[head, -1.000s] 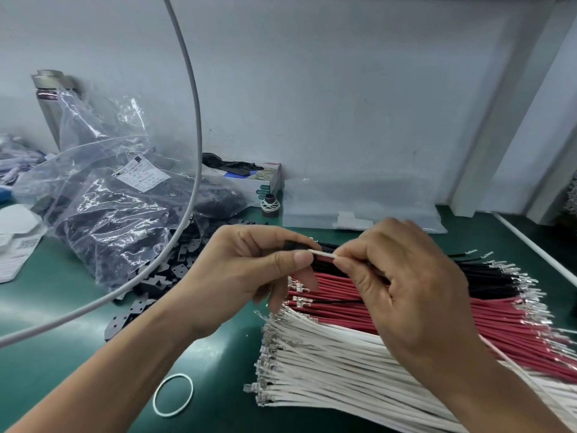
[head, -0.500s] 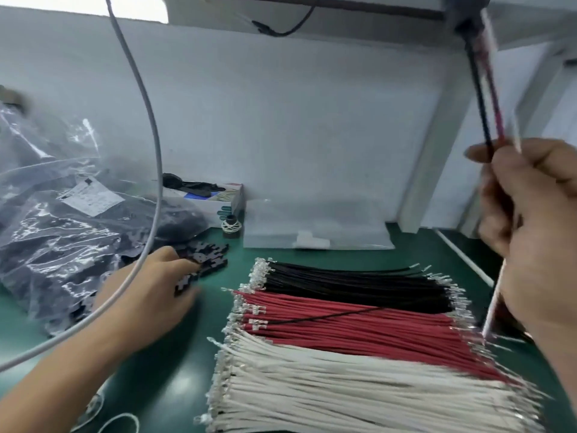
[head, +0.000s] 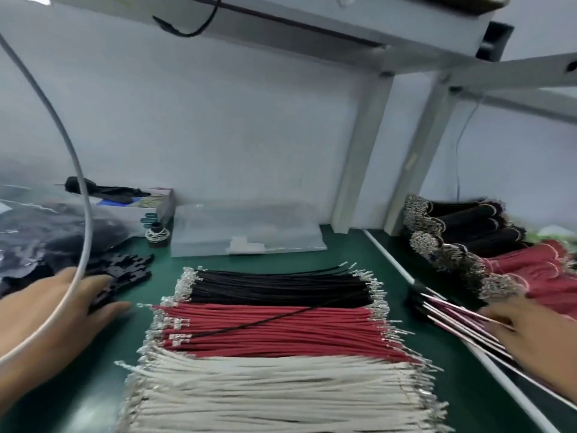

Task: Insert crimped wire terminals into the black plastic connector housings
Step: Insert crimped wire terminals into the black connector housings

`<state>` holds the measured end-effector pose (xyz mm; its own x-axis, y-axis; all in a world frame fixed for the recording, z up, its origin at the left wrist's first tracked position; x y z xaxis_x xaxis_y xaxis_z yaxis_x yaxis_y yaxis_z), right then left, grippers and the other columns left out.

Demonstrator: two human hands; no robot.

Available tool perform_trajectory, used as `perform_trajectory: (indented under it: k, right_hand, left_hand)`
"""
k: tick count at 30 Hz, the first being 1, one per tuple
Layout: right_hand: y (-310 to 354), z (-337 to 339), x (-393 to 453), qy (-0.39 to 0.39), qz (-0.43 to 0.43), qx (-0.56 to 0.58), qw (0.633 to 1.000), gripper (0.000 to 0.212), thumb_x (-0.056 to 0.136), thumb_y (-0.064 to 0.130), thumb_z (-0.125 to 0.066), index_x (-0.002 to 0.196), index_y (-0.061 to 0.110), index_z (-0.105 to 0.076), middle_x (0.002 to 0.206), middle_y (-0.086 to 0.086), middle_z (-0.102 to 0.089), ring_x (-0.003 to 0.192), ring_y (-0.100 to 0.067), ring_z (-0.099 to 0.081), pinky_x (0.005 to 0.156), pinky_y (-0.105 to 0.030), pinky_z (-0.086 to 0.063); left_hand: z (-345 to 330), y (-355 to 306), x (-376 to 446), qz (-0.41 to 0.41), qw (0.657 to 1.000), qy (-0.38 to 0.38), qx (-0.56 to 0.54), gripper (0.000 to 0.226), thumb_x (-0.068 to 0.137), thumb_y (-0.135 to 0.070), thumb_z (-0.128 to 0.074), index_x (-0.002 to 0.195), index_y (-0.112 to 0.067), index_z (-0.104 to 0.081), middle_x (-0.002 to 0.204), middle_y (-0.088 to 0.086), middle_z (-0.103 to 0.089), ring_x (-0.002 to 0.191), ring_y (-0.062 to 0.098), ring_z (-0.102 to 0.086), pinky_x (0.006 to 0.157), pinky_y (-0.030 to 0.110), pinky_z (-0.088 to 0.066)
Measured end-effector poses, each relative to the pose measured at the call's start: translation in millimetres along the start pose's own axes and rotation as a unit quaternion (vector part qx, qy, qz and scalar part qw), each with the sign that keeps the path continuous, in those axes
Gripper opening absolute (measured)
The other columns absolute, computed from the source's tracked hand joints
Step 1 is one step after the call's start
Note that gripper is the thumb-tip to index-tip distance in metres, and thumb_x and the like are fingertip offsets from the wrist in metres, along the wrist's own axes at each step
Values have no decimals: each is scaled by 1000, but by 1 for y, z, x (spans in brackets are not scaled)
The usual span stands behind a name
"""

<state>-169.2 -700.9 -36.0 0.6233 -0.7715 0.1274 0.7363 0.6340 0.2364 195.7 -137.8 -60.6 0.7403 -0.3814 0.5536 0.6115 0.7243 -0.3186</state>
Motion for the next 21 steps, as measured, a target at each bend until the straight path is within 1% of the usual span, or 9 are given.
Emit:
perform_trajectory:
  k: [1, 3, 7, 9, 11, 14, 16, 18, 21]
  right_hand:
    - [-23, -14, 16, 11, -10, 34, 999, 40, 80, 29, -72, 76, 63, -52, 76, 20, -54, 74, -12, -61, 68, -44, -55]
    - [-49, -26, 31, -16, 24, 64, 998, 24, 70, 38, -62, 73, 62, -61, 68, 18, -54, 66, -13, -59, 63, -36, -51]
    - [19, -22, 23, -115, 135, -56, 983, 40, 71, 51, -50, 87, 29, -79, 79, 16, -50, 76, -21, -56, 73, -44, -53]
    - [95, 2, 2, -139, 172, -39, 974, 31, 84, 54, -49, 94, 38, -74, 91, 22, -46, 86, -13, -53, 71, -36, -51]
    - [182, 15, -31, -167, 253, -17, 953, 18, 88, 56, -54, 96, 47, -68, 96, 31, -49, 89, 3, -47, 71, -18, -41]
    - [290, 11, -68, -61, 362, 126, 922, 8, 85, 39, -71, 90, 45, -75, 90, 27, -62, 87, 3, -58, 71, -16, -41]
    - [338, -2, -88, 41, 400, 181, 898, 13, 82, 25, -80, 85, 38, -79, 84, 19, -65, 82, -2, -62, 70, -16, -43]
    - [367, -18, -105, 108, 429, 170, 880, 11, 79, 29, -83, 85, 38, -79, 84, 20, -65, 81, 0, -61, 68, -14, -42]
    - [382, -44, -118, 122, 464, 125, 868, 13, 79, 45, -80, 91, 42, -76, 87, 22, -61, 85, 3, -56, 70, -15, -41]
  left_hand:
    - [4, -6, 3, 17, 999, 21, 41, 45, 61, -34, -98, 74, 2, -76, 62, 5, -48, 45, 23, -46, 55, 31, -51]
    - [9, -18, 5, 7, 995, 35, 90, 32, 49, -3, -102, 71, -4, -79, 63, 0, -48, 46, 31, -57, 50, 29, -49]
    - [10, -5, 9, 44, 986, 80, 142, 6, 83, -30, -83, 86, -25, -81, 77, -10, -57, 77, 25, -69, 62, 40, -58]
    - [12, -8, 10, 24, 982, 86, 164, 10, 88, -37, -74, 84, -30, -78, 79, -12, -59, 79, 19, -69, 63, 38, -58]
    - [15, -15, 9, 12, 983, 65, 172, 13, 90, -36, -70, 82, -28, -76, 78, -11, -63, 75, 18, -70, 58, 36, -57]
    - [20, -23, 7, 13, 976, 69, 205, 15, 92, -32, -65, 83, -27, -74, 79, -11, -68, 74, 15, -71, 48, 28, -50]
    - [21, -28, 6, -4, 975, 73, 212, 9, 88, -27, -69, 83, -26, -75, 78, -10, -68, 71, 16, -71, 40, 23, -33]
    - [22, -32, 3, -20, 975, 66, 213, 5, 81, -21, -73, 82, -25, -76, 77, -10, -68, 69, 20, -71, 42, 20, -17]
    - [26, -33, 2, -29, 983, 45, 178, 15, 74, -15, -79, 85, -25, -76, 80, -10, -70, 66, 21, -71, 43, 18, -19]
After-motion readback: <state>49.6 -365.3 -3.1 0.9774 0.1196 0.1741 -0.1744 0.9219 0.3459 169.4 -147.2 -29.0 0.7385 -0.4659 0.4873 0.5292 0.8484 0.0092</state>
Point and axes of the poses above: each hand's wrist, its own x-axis towards the middle knuckle, its own z-axis out of the back of the hand, y = z × x, the point moved 7 cm from there along x, towards the middle knuckle
